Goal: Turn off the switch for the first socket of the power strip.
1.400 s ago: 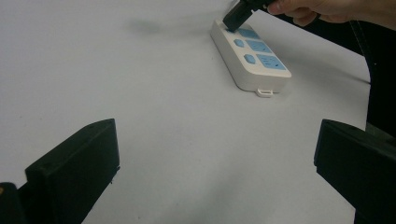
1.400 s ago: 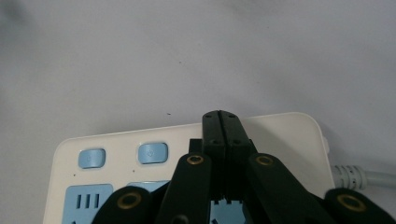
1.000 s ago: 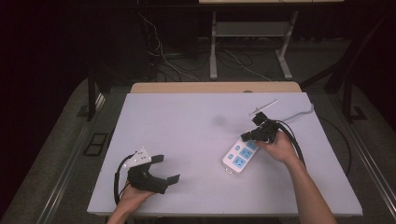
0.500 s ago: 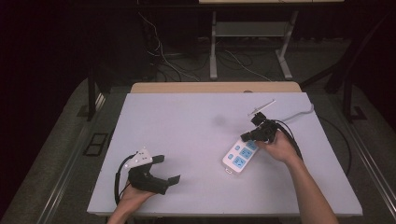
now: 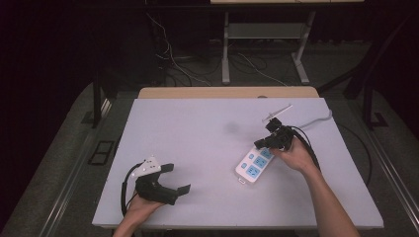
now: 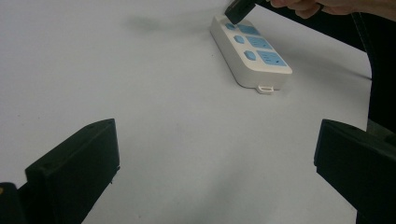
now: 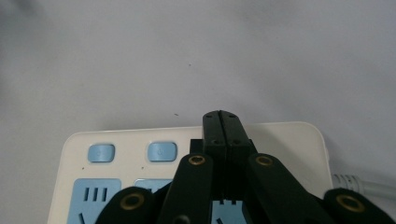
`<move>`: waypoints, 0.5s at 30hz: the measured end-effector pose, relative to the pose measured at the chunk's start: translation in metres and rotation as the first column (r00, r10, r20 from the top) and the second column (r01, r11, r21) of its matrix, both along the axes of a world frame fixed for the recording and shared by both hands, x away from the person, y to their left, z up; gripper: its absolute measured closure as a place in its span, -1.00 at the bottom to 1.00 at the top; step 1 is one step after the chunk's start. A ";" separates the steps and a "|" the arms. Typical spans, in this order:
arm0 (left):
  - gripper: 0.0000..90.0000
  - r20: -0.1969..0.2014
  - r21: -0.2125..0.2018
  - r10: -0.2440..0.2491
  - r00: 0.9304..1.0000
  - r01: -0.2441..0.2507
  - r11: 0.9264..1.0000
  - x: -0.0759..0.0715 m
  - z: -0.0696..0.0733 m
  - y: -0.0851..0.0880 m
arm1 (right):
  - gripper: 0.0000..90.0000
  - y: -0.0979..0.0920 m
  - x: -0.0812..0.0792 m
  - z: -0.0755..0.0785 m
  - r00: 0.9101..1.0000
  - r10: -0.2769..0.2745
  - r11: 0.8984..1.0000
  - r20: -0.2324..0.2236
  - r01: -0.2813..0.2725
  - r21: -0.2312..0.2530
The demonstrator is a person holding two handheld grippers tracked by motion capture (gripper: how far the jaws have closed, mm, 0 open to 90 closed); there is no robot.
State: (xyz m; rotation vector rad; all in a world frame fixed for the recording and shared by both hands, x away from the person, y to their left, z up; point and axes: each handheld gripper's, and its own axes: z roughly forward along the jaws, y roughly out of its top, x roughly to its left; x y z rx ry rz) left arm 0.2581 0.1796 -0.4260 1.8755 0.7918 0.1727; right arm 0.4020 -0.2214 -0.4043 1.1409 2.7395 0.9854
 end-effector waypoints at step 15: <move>-1.00 -0.003 -0.001 0.005 1.000 -0.005 1.000 0.000 0.000 0.000 | 1.00 -0.017 -0.013 0.020 0.999 -0.005 0.999 0.034 0.004 0.036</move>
